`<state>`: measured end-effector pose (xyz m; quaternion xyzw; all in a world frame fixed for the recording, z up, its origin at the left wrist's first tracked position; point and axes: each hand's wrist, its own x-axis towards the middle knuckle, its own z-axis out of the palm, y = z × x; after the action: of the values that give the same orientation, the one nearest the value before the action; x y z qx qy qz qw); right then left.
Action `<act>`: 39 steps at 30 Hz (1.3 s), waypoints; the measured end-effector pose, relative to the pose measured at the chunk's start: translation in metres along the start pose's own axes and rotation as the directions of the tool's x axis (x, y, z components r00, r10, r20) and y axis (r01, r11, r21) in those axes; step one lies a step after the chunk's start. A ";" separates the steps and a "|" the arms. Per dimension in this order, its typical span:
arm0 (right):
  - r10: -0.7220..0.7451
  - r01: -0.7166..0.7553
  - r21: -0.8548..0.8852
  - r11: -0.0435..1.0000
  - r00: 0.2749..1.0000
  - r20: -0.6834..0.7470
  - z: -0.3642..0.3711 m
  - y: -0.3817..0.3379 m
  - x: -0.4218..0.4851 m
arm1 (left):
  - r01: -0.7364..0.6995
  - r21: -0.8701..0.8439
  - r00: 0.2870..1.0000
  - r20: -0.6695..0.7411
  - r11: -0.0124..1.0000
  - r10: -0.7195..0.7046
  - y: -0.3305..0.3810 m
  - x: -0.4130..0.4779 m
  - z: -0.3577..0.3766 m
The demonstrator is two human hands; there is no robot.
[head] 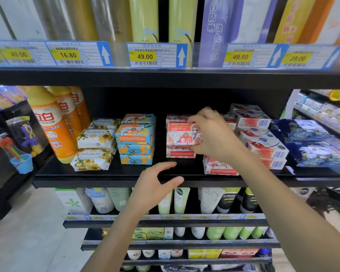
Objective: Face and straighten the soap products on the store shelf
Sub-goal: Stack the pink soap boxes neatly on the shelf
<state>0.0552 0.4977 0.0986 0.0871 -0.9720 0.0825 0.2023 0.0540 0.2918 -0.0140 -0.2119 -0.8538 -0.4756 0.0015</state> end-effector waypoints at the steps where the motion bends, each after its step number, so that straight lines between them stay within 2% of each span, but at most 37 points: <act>1: -0.009 0.010 0.059 0.998 1.000 -0.012 0.000 -0.002 -0.011 | 0.038 -0.119 0.999 0.014 0.992 -0.036 0.003 -0.001 -0.004; 3: -0.039 0.045 0.159 0.986 0.998 -0.040 0.001 -0.005 -0.033 | 0.093 -0.360 0.996 0.026 0.928 -0.090 0.010 -0.004 -0.010; 6: -0.070 0.093 0.237 0.967 0.992 -0.103 0.007 -0.009 -0.062 | 0.123 -0.640 0.992 0.060 0.759 -0.110 0.025 -0.015 -0.015; 9: -0.067 0.102 0.278 0.955 0.989 -0.129 0.014 -0.015 -0.082 | 0.113 -0.757 0.993 0.060 0.644 -0.104 0.035 -0.027 -0.015; 13: -0.055 0.119 0.378 0.918 0.983 -0.175 0.022 -0.021 -0.094 | 0.109 -0.789 0.993 0.060 0.604 -0.101 0.039 -0.034 -0.013; 16: 0.053 0.001 0.555 0.832 0.995 -0.080 0.024 -0.024 -0.099 | 0.118 -0.807 0.991 0.058 0.579 -0.121 0.040 -0.036 -0.013; 18: 0.161 -0.137 0.724 0.676 0.986 0.037 0.025 -0.026 -0.103 | 0.121 -0.818 0.989 0.050 0.562 -0.140 0.039 -0.036 -0.012; 20: 0.245 -0.231 0.857 0.461 0.961 0.127 0.025 -0.031 -0.107 | 0.120 -0.818 0.988 0.045 0.562 -0.146 0.039 -0.037 -0.013; 22: 0.299 -0.255 0.929 0.269 0.939 0.171 0.028 -0.036 -0.109 | 0.121 -0.810 0.988 0.045 0.574 -0.145 0.038 -0.038 -0.015; 24: 0.341 -0.252 0.952 0.175 0.922 0.182 0.031 -0.040 -0.108 | 0.125 -0.803 0.988 0.049 0.582 -0.144 0.037 -0.039 -0.016; 33: 0.430 -0.223 0.972 0.068 0.886 0.173 0.040 -0.044 -0.107 | 0.133 -0.796 0.990 0.072 0.590 -0.125 0.037 -0.040 -0.021; 39: 0.421 -0.132 0.985 0.108 0.904 0.075 0.040 -0.045 -0.111 | 0.167 -0.823 0.985 0.113 0.543 -0.133 0.038 -0.042 -0.020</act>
<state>0.1495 0.4615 0.0226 0.0017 -0.6556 0.7315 0.1872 0.1026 0.2781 0.0190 -0.1224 -0.5442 -0.8155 -0.1546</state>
